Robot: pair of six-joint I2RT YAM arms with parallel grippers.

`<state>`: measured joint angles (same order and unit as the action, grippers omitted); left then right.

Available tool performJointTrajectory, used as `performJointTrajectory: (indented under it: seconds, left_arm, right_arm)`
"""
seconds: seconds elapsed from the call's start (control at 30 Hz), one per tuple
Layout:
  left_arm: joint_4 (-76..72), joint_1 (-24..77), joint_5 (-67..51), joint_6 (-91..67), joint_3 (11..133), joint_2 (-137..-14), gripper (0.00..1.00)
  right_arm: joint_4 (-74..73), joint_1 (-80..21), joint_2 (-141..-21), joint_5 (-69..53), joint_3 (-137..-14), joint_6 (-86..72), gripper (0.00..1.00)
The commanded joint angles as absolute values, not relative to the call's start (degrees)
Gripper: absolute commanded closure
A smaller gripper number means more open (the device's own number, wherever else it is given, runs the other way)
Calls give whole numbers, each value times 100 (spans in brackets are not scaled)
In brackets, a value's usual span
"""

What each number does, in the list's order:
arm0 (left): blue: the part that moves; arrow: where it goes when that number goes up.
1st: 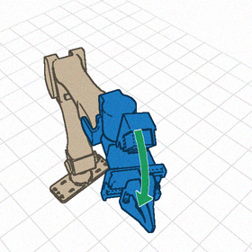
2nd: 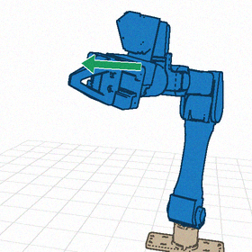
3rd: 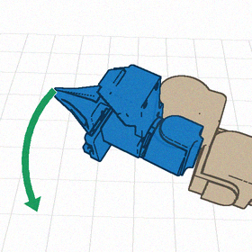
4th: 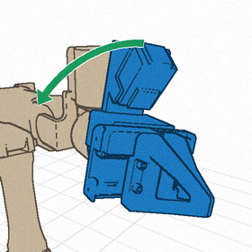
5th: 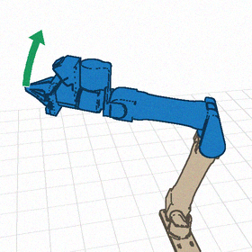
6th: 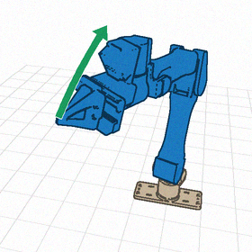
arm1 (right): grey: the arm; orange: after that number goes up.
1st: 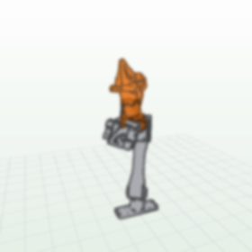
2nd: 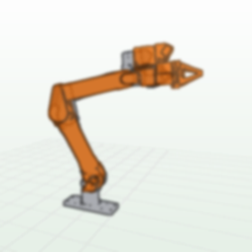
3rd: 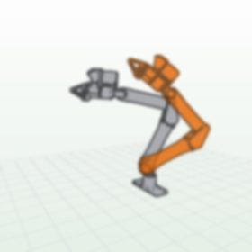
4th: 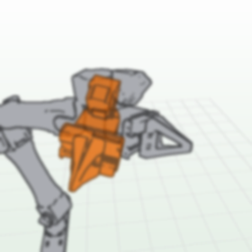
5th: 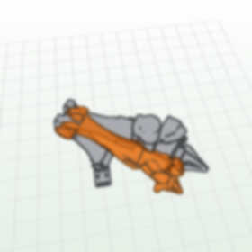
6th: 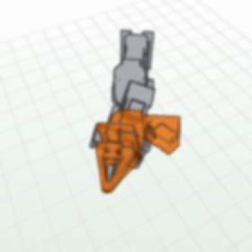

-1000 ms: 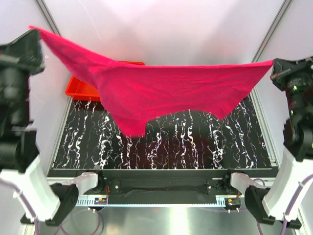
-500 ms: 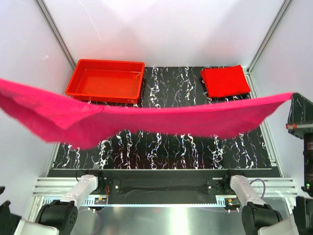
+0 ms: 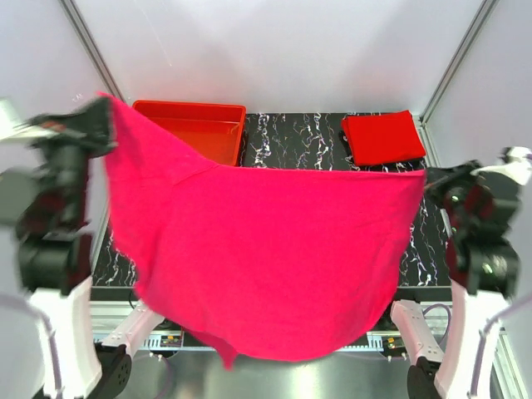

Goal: Fold and stack the t-shirts
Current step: Flatten the tshirt out

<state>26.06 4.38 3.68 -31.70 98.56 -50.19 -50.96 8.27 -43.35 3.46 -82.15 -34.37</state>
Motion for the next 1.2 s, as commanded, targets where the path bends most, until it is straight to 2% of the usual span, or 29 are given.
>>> performJointTrajectory:
  seconds: [0.0, 0.2, 0.43, 0.6, 0.83, 1.17]
  left_arm:
    - [1811, 440, 159, -3067, 8581, -5211, 100]
    - [898, 466, -281, -3068, 7156, -6228, 100]
    - [651, 545, -263, -3120, 7259, -7705, 100]
    - [633, 659, -273, -3138, 7690, -8410, 100]
    - [808, 686, -308, -3190, 7989, -8824, 100]
    - [1801, 686, -606, -3331, 7902, -8447, 100]
  right_arm:
    - [-3755, 844, -4333, 536, -7008, -3498, 100]
    - [-2342, 835, -5228, 615, -5794, -3297, 100]
    - [-1390, 844, -7177, 607, -5950, -3024, 100]
    - [-1213, 870, -8321, 457, -6644, -2848, 100]
    - [-1301, 888, -8886, 211, -7163, -2909, 100]
    - [-2678, 905, -8825, -193, -7629, -2856, 100]
